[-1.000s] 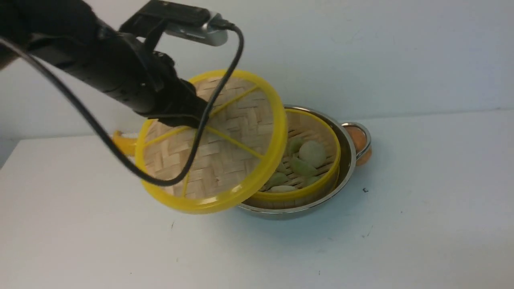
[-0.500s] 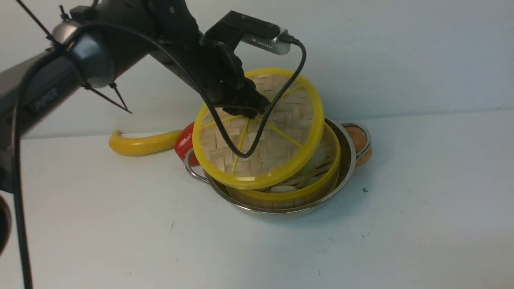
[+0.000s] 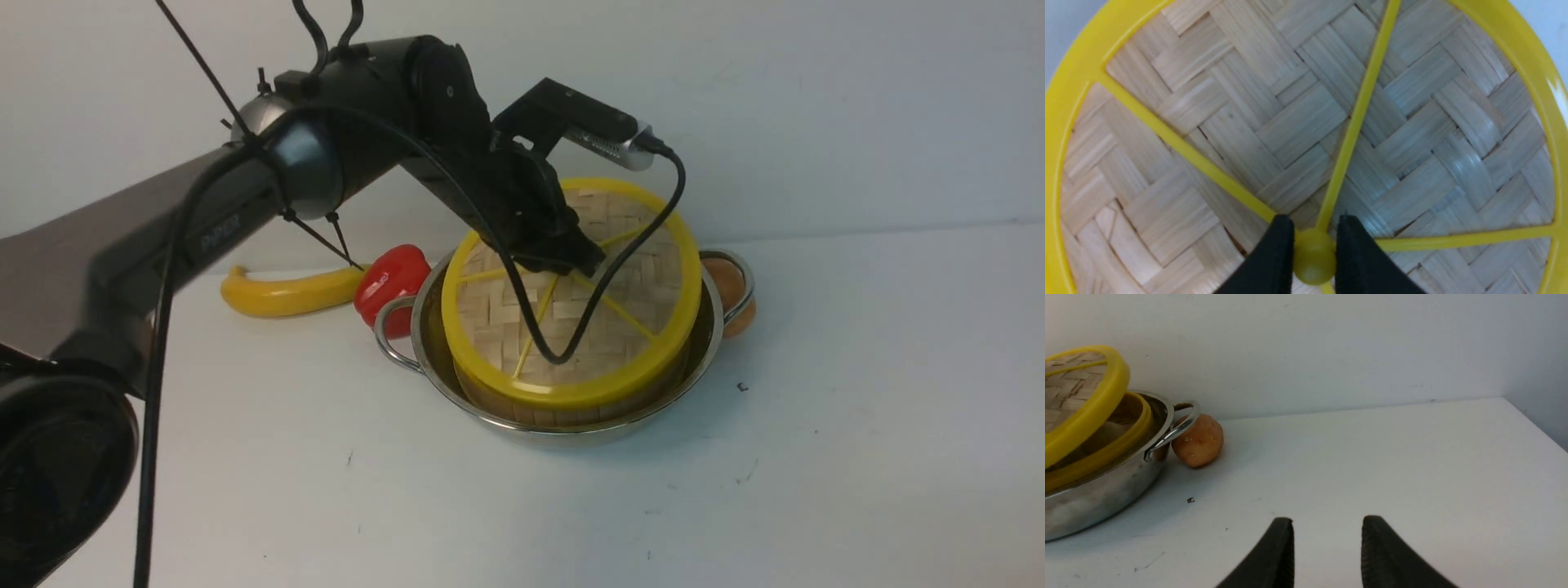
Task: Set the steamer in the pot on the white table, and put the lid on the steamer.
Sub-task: 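Place the yellow bamboo steamer lid onto the steamer in the pot with the left gripper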
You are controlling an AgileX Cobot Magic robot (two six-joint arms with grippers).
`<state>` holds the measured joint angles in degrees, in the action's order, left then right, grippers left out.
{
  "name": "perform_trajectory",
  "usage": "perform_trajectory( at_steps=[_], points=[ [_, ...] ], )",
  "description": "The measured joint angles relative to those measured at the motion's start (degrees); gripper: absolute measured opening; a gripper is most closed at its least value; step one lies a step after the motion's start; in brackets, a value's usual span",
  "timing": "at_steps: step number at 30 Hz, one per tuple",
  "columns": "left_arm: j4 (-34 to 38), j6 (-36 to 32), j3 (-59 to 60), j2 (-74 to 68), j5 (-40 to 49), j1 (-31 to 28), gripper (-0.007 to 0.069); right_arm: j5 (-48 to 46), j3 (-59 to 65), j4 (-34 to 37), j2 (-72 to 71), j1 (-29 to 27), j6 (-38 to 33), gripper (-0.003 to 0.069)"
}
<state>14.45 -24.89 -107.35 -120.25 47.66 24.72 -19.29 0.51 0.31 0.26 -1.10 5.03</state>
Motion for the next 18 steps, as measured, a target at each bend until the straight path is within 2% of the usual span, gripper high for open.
perform_trajectory(
  at_steps=[18],
  points=[
    [-2.90,0.76,-0.17,-0.04,-0.63,0.06,0.0122,0.00,0.00,0.00,0.00,0.00,0.00,0.0248]
  ],
)
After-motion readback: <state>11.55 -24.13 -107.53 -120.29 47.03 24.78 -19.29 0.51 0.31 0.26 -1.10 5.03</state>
